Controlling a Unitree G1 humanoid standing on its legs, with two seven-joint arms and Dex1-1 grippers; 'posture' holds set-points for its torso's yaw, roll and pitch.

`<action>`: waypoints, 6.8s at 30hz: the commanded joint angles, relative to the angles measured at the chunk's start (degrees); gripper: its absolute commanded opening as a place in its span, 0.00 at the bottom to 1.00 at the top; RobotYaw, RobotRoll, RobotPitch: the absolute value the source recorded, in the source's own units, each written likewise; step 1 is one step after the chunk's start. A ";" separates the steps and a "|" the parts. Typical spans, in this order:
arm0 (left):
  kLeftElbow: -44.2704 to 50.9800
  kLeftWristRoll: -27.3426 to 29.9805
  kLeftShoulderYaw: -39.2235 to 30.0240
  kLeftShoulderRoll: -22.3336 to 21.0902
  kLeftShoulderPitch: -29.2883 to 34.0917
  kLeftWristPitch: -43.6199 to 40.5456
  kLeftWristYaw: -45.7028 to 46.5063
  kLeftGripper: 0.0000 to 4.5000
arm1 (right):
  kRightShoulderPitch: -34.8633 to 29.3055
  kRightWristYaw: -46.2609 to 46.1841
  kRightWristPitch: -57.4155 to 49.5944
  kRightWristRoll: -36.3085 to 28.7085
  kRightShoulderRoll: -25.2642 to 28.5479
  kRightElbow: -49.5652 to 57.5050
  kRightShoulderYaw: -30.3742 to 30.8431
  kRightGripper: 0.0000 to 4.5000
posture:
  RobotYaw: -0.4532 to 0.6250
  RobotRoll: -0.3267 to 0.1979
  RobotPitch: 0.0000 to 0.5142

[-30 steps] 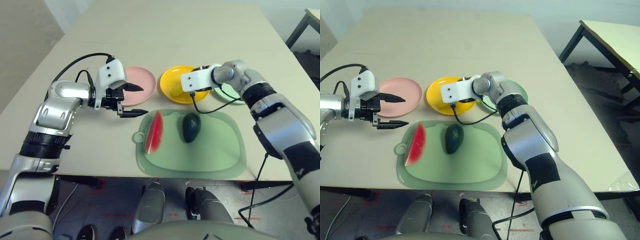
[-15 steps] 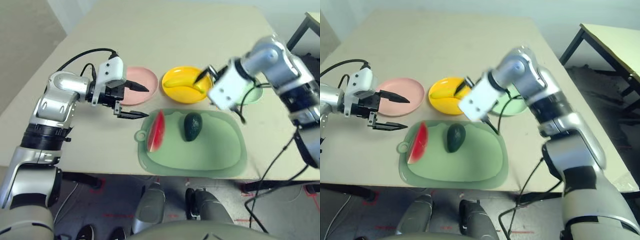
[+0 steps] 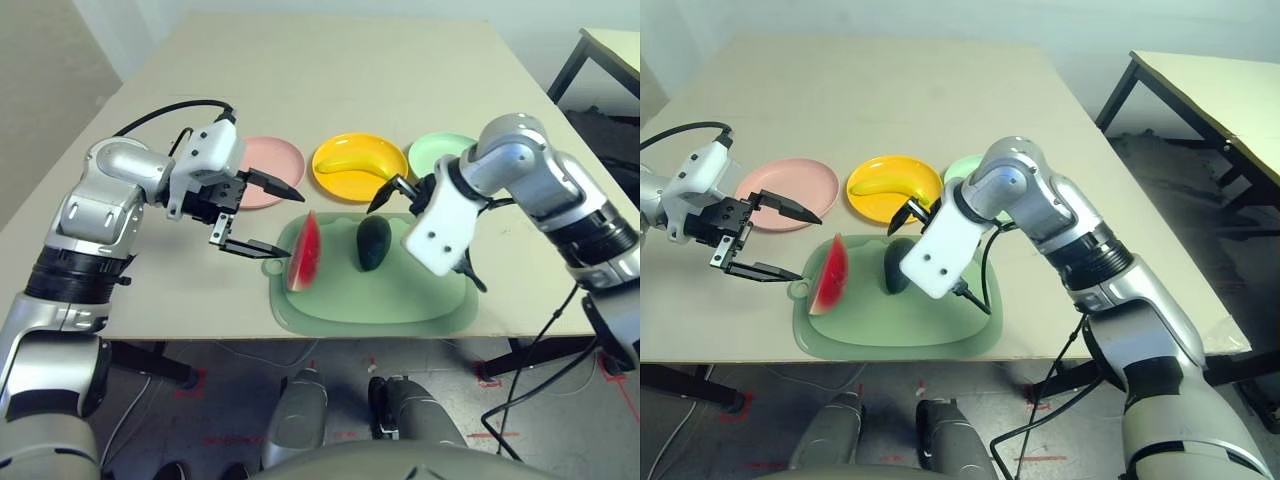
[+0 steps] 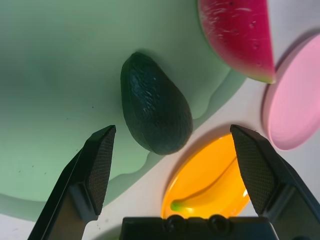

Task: Place the fruits into color-matched plates.

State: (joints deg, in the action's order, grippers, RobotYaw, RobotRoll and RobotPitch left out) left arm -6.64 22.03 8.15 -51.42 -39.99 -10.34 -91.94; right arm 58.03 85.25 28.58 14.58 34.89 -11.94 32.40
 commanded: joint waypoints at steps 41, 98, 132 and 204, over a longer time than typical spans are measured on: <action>0.19 -3.17 -0.08 -0.25 0.84 -1.02 0.89 1.00 | -3.06 -3.74 0.09 6.00 -4.77 -10.43 3.34 0.93 | 0.65 0.62 0.27; -3.27 -7.10 -0.17 1.93 -2.41 -1.42 5.96 1.00 | 14.66 -38.65 3.24 23.49 5.36 -61.36 -0.76 0.99 | 0.63 0.62 0.24; -27.47 -3.68 48.45 2.72 -32.31 59.21 -0.56 1.00 | -64.61 -30.10 -44.90 -36.09 -11.97 38.48 -31.92 0.99 | 0.57 0.62 0.27; -70.25 -49.22 33.26 10.97 -38.92 50.22 39.37 0.49 | -65.36 -42.40 -32.29 -36.34 -13.05 37.44 -24.59 1.00 | 0.54 0.62 0.25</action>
State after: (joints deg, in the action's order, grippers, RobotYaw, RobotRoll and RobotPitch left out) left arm -75.94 -23.85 40.95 -41.09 -77.86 41.06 -56.85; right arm -7.37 43.16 -3.30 -21.97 21.23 25.56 8.00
